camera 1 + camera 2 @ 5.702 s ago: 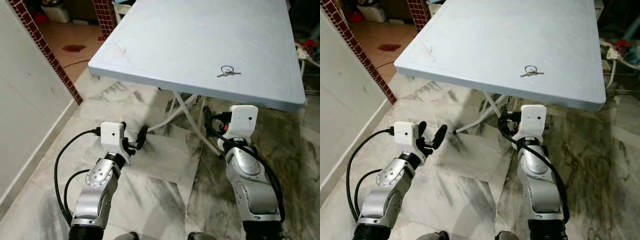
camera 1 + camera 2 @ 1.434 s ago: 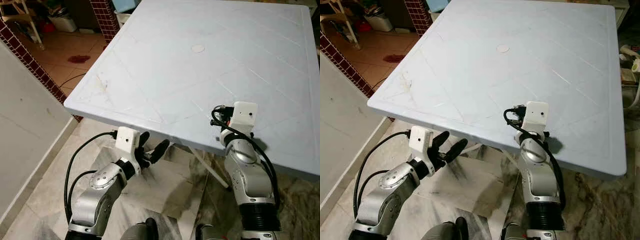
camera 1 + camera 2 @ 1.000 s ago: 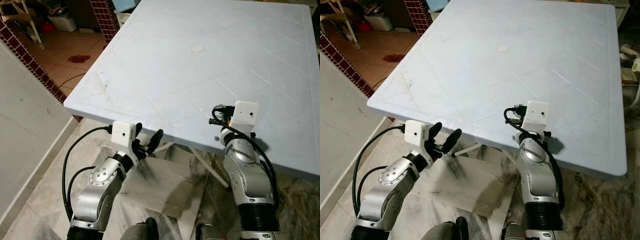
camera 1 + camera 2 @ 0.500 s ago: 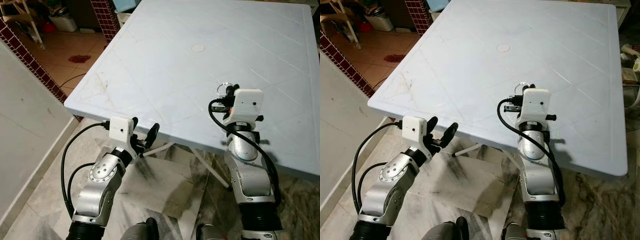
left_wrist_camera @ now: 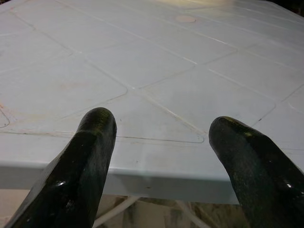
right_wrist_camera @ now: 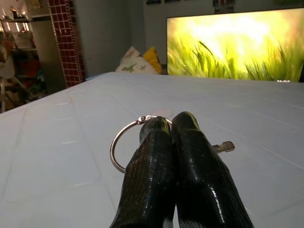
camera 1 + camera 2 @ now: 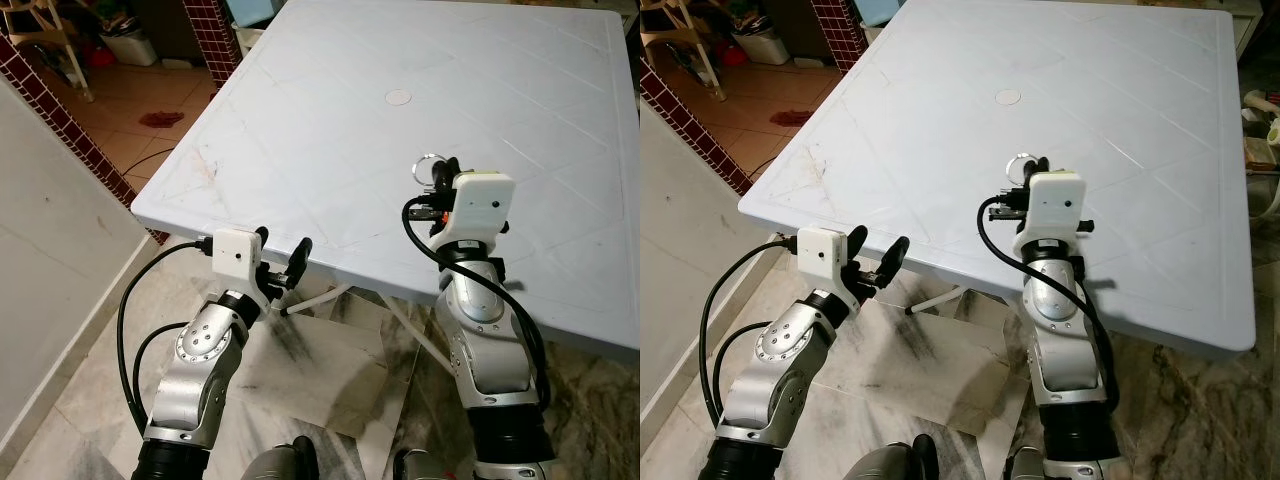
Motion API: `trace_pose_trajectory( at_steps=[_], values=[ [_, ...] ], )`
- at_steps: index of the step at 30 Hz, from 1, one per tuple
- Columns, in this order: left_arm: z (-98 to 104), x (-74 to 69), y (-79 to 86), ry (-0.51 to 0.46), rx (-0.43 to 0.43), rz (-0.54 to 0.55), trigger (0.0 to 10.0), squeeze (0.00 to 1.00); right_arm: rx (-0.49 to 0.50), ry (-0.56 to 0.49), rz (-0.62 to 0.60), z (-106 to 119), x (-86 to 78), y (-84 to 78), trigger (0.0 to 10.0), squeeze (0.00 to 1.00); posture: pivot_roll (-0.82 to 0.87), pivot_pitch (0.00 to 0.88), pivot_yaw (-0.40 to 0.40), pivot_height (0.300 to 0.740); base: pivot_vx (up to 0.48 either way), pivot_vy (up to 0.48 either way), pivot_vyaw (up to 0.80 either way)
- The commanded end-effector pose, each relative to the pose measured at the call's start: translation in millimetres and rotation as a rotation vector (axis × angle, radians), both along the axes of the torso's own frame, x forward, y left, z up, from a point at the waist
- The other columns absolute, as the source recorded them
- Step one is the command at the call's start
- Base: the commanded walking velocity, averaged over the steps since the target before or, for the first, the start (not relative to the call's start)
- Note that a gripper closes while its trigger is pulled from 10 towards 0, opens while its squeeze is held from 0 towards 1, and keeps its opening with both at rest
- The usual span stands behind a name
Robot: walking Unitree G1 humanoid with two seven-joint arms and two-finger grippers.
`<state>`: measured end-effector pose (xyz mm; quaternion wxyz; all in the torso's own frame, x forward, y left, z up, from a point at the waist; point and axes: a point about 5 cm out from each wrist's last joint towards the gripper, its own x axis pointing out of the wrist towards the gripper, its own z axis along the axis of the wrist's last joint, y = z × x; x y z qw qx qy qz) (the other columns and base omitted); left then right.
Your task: Hang keys on a hook
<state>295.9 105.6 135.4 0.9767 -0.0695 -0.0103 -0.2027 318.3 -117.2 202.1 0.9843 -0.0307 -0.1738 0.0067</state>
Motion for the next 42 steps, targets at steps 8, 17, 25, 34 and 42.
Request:
trace_pose_trajectory(
  at_steps=[8, 17, 25, 34, 42],
  values=[
    [-5.9, -0.6, 8.8, 0.009, 0.021, 0.049, 10.0, 0.0, -0.005, -0.054, 0.046, 11.3, -2.7, 9.2, 10.0, 0.0, 0.0, 0.166, 0.163, 0.74, 0.0, 0.0, 0.8],
    [-5.0, 3.7, 14.5, -0.007, 0.05, 0.124, 10.0, 0.0, 0.045, -0.041, 0.047, 11.6, -1.9, 7.0, 10.0, 0.0, 0.0, 0.169, 0.163, 0.74, 0.0, 0.0, 0.8],
    [-7.1, 3.1, 12.8, -0.003, 0.051, 0.134, 10.0, 0.0, 0.06, -0.027, 0.046, 10.3, -1.6, 3.3, 10.0, 0.0, 0.0, 0.17, 0.153, 0.74, 0.0, 0.0, 0.8],
    [-7.7, 2.8, 12.1, -0.007, 0.052, 0.143, 10.0, 0.0, 0.065, -0.02, 0.053, 10.8, -0.5, 3.1, 10.0, 0.0, 0.0, 0.173, 0.147, 0.74, 0.0, 0.0, 0.8],
    [-8.6, 2.3, 11.5, -0.006, 0.053, 0.143, 10.0, 0.0, 0.071, -0.008, 0.055, 9.1, -0.4, 3.3, 10.0, 0.0, 0.0, 0.175, 0.147, 0.74, 0.0, 0.0, 0.8]
  ],
)
